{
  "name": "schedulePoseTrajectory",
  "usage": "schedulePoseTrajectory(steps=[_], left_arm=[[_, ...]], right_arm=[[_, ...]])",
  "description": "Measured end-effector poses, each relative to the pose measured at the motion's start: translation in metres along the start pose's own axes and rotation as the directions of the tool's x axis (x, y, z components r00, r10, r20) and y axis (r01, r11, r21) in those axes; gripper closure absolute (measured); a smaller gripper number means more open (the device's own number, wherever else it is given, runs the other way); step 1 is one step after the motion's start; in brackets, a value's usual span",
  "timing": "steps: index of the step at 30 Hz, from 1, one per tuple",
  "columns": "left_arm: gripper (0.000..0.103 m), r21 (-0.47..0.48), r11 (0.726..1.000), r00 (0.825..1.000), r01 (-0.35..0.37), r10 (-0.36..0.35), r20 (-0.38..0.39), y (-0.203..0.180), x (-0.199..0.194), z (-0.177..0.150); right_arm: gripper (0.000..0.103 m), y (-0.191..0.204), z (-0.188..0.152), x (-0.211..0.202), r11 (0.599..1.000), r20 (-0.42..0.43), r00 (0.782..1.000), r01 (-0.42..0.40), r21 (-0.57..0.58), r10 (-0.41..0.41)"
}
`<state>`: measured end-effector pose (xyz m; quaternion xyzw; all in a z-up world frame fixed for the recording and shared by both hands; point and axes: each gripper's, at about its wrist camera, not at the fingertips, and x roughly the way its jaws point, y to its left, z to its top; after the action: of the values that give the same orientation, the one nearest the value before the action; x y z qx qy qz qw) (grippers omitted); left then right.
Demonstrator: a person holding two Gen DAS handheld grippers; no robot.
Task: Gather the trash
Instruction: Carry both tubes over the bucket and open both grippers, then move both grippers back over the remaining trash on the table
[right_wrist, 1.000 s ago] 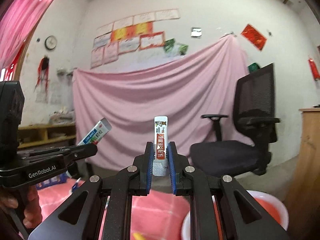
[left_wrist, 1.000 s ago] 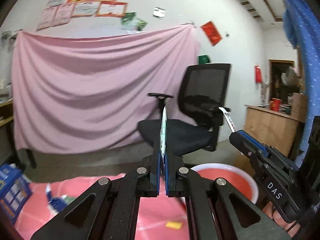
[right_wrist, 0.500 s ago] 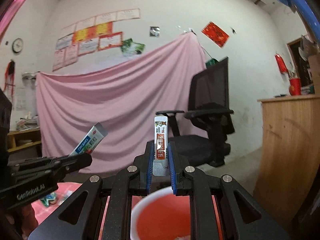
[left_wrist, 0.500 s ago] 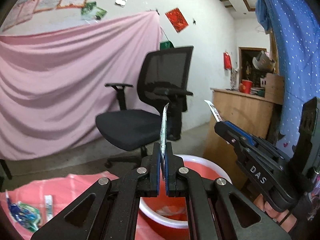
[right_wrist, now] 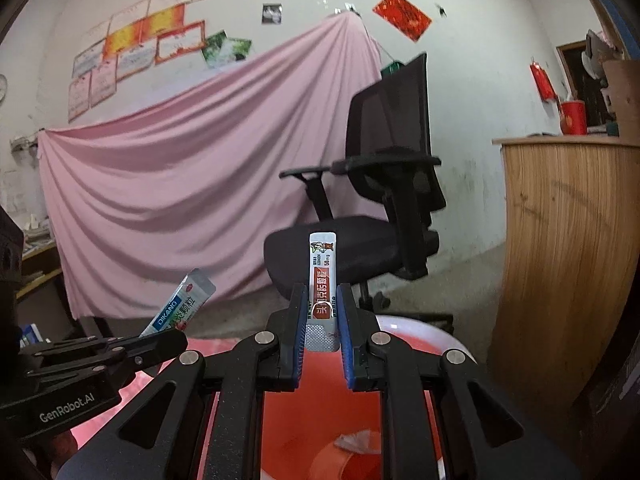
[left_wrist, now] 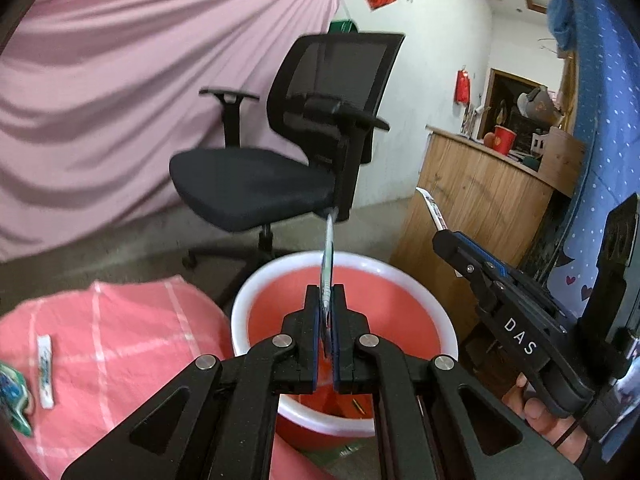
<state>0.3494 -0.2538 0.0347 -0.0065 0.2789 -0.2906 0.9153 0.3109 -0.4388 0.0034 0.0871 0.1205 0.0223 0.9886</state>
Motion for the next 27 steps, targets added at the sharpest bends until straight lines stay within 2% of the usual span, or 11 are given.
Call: schedulePoseTrajectory(steps=[4,5,8,12,17,21,23,26,27], left_arm=[[0.081,-0.040,0.999,1.000,-0.001,0.000,-0.022,0.008,0.003,0.001],[0.080,-0.049,0.999,1.000,-0.003,0.002,-0.020,0.010,0.002,0.001],[0.080,-0.063,0.998,1.000,-0.010,0.009,-0.013,0.013,-0.001,0.002],[0.080,-0.076,0.997,0.999,-0.030,0.031,0.009,0.017,-0.010,0.000],[0.070,-0.079,0.993,0.994,-0.082,0.088,0.064,0.026,-0.034,0.000],[0.068,-0.084,0.988,0.985,-0.128,0.137,0.102,0.035,-0.054,0.001],[0.058,-0.093,0.984,0.980,-0.153,0.164,0.115,0.042,-0.065,0.001],[0.044,-0.106,0.974,0.966,-0.201,0.215,0.146,0.053,-0.084,0.000],[0.041,-0.110,0.969,0.959,-0.221,0.236,0.153,0.057,-0.090,0.000]], right_arm=[[0.089,-0.002,-0.003,0.006,1.000,-0.042,0.999,0.008,0.007,-0.007],[0.088,-0.002,-0.003,0.007,1.000,-0.048,0.999,0.009,0.008,-0.009],[0.077,-0.001,-0.003,0.007,1.000,-0.052,0.999,0.009,0.012,-0.008],[0.076,0.004,-0.001,0.005,1.000,-0.045,0.999,0.003,0.005,-0.003],[0.073,0.016,0.003,0.001,1.000,-0.018,1.000,-0.010,-0.009,0.010],[0.060,0.031,0.008,-0.004,0.999,0.023,0.999,-0.030,-0.019,0.031],[0.059,0.039,0.011,-0.006,0.999,0.040,0.998,-0.043,-0.026,0.044],[0.050,0.053,0.015,-0.008,0.998,0.068,0.996,-0.056,-0.032,0.058],[0.040,0.058,0.016,-0.009,0.998,0.079,0.995,-0.059,-0.030,0.061]])
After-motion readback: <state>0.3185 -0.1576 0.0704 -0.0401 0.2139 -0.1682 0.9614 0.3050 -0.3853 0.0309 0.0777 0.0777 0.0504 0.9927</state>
